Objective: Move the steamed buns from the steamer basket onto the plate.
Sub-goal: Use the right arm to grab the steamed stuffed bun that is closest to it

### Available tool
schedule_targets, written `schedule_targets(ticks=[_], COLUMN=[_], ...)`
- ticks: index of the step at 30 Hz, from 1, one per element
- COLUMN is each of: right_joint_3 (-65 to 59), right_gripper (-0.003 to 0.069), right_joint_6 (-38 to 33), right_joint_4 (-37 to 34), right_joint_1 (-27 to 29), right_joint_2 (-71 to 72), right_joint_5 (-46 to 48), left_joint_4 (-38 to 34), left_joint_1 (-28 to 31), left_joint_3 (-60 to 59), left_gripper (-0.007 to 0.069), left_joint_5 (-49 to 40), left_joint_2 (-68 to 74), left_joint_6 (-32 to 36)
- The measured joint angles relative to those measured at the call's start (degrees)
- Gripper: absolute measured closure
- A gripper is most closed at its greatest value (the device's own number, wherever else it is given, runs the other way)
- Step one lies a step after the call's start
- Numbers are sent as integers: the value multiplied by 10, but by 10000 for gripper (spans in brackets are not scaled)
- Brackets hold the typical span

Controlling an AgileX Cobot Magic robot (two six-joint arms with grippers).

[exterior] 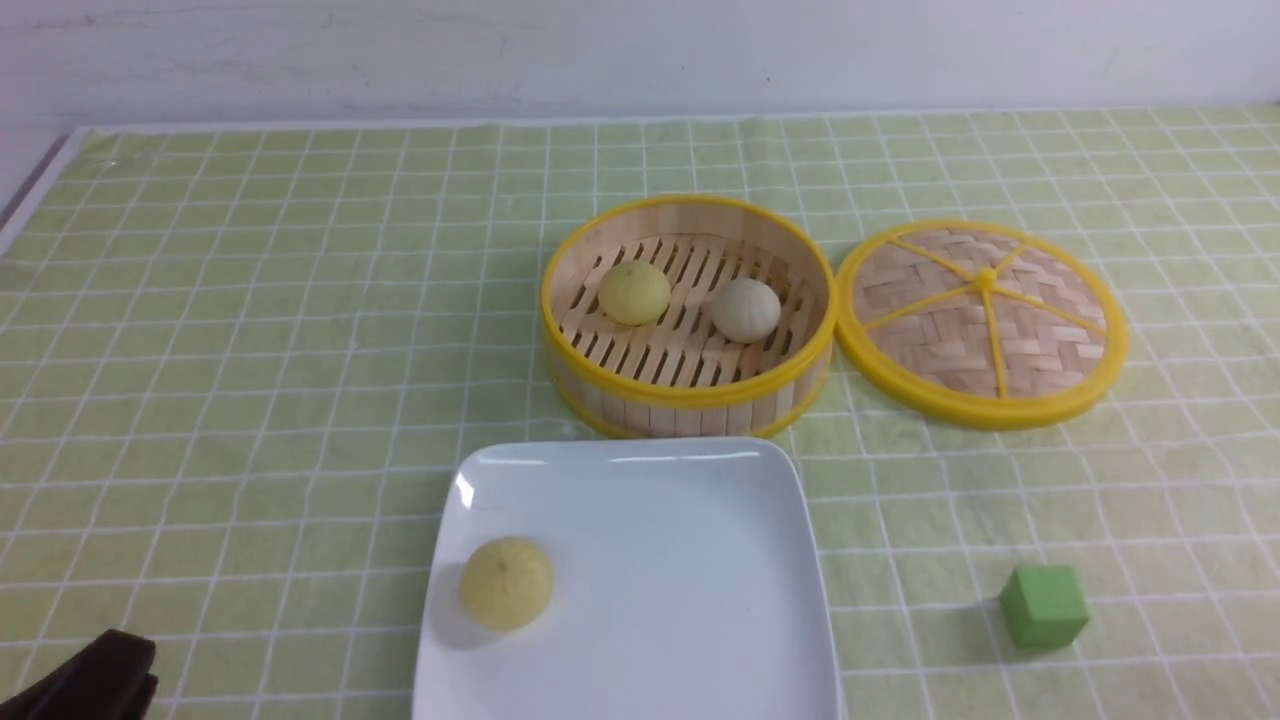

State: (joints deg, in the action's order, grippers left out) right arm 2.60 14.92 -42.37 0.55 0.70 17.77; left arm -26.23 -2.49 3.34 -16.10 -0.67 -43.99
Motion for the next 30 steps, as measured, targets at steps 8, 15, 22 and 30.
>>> schedule_targets(ticks=[8, 15, 22, 30], right_joint_3=[194, 319, 455, 725], right_gripper=[670, 657, 655, 622], right_joint_6=[-164, -240, -414, -367], right_joint_4=[154, 136, -5, 92], right_joint_1=[4, -2, -105, -212], right_joint_2=[-195, -508, -737, -956], right_joint_5=[101, 347, 370, 361], left_joint_4=[147, 212, 162, 148], left_joint_1=[-2, -2, -2, -2], left_joint_3=[201, 319, 342, 342], left_gripper=[622, 622, 622, 612], left_joint_5=[-239, -436, -420, -401], left_joint_2=[139, 369, 464, 488], left_joint_6=[146, 244, 338, 342])
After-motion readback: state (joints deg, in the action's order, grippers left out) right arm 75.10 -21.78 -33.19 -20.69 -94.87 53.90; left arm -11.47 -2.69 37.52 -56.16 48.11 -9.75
